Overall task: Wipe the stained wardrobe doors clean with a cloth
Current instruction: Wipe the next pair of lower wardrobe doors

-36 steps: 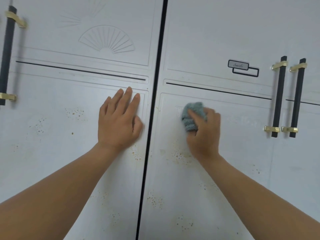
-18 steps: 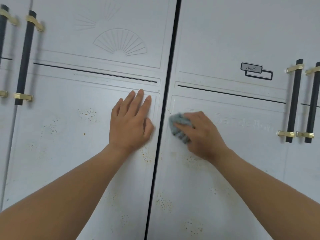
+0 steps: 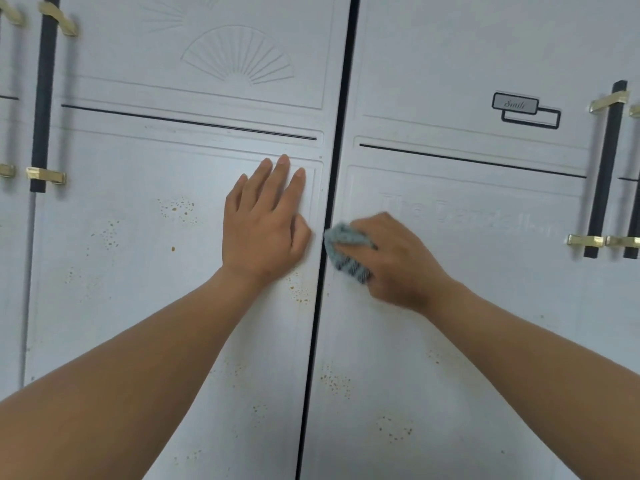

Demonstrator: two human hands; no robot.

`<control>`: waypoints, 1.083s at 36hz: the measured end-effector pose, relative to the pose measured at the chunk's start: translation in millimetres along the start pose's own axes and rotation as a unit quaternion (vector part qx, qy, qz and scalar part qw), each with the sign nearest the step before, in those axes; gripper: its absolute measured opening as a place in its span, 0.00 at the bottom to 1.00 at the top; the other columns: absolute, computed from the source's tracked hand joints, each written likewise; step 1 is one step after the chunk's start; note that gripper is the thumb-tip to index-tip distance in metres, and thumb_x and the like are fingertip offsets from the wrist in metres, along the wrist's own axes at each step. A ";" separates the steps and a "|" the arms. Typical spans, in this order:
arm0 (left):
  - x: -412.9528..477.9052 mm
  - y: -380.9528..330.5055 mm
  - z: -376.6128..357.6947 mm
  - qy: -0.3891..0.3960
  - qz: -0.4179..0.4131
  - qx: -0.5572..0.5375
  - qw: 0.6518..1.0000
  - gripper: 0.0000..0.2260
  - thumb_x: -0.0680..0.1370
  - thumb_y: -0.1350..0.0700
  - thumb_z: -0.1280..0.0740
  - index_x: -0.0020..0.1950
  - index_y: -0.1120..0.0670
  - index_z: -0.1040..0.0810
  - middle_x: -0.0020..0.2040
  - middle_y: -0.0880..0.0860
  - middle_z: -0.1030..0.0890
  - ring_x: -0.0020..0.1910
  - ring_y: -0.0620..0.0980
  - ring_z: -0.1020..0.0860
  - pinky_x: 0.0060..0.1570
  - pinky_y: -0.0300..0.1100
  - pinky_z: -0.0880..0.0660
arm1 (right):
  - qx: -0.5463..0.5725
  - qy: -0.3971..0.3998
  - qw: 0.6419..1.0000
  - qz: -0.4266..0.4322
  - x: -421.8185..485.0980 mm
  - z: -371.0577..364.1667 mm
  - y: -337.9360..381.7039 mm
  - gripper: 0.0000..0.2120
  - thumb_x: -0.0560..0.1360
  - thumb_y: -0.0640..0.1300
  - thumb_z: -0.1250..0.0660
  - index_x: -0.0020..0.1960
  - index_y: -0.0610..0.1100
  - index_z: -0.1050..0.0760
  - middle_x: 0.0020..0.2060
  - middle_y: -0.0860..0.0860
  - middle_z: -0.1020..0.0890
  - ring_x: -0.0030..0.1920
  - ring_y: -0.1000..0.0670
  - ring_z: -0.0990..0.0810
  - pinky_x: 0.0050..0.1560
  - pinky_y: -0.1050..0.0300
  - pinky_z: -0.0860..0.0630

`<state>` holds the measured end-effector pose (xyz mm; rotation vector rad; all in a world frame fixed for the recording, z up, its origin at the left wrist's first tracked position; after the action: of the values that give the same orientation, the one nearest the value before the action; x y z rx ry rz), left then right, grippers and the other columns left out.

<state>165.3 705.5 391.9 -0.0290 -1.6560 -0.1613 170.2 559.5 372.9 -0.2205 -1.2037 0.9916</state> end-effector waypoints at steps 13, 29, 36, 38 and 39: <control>-1.2 1.0 1.5 -0.003 0.000 -0.001 1.000 0.27 0.77 0.53 0.38 0.77 0.54 0.27 0.79 0.56 0.30 0.79 0.58 0.34 0.77 0.55 0.40 | 0.016 0.034 0.999 0.025 -21.2 -20.5 29.8 0.17 0.73 0.35 0.34 0.60 0.37 0.19 0.55 0.39 0.20 0.50 0.39 0.23 0.46 0.43 0.21; -1.4 -0.8 -2.5 0.023 -0.012 -0.001 1.000 0.27 0.77 0.53 0.38 0.77 0.56 0.27 0.79 0.58 0.31 0.79 0.60 0.34 0.76 0.59 0.39 | 0.057 -0.032 0.996 -0.067 -38.2 -25.5 44.4 0.16 0.71 0.36 0.36 0.56 0.37 0.17 0.51 0.39 0.20 0.48 0.39 0.25 0.45 0.44 0.23; -31.0 3.2 10.8 0.042 0.008 -0.011 0.999 0.27 0.82 0.49 0.43 0.81 0.55 0.33 0.82 0.56 0.35 0.81 0.58 0.38 0.78 0.59 0.43 | 0.071 -0.036 0.990 -0.118 -56.4 -30.4 56.7 0.13 0.74 0.37 0.34 0.56 0.38 0.17 0.52 0.42 0.20 0.49 0.42 0.26 0.45 0.46 0.23; -57.0 2.9 13.5 0.047 -0.010 0.001 0.999 0.28 0.82 0.48 0.44 0.82 0.56 0.35 0.82 0.56 0.35 0.82 0.57 0.38 0.79 0.60 0.43 | 0.094 0.023 0.993 -0.071 -77.8 -51.1 80.2 0.13 0.73 0.38 0.31 0.58 0.40 0.17 0.53 0.44 0.19 0.50 0.44 0.25 0.47 0.47 0.23; -69.1 3.0 11.7 0.052 -0.017 0.009 0.998 0.29 0.83 0.47 0.44 0.82 0.56 0.36 0.82 0.56 0.35 0.82 0.57 0.38 0.79 0.60 0.44 | 0.100 0.044 0.993 -0.050 -86.7 -58.5 87.9 0.13 0.74 0.38 0.32 0.57 0.41 0.17 0.53 0.44 0.19 0.50 0.44 0.25 0.48 0.46 0.23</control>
<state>160.5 715.3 322.7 0.0215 -1.5543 -0.1720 172.9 566.8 236.5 -0.0448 -1.0174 0.9963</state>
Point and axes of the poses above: each hand's wrist, its own x-axis towards the middle knuckle, its own z-axis out of the back of the hand, y = z × x, the point moved 10 cm from there along x, towards the middle knuckle
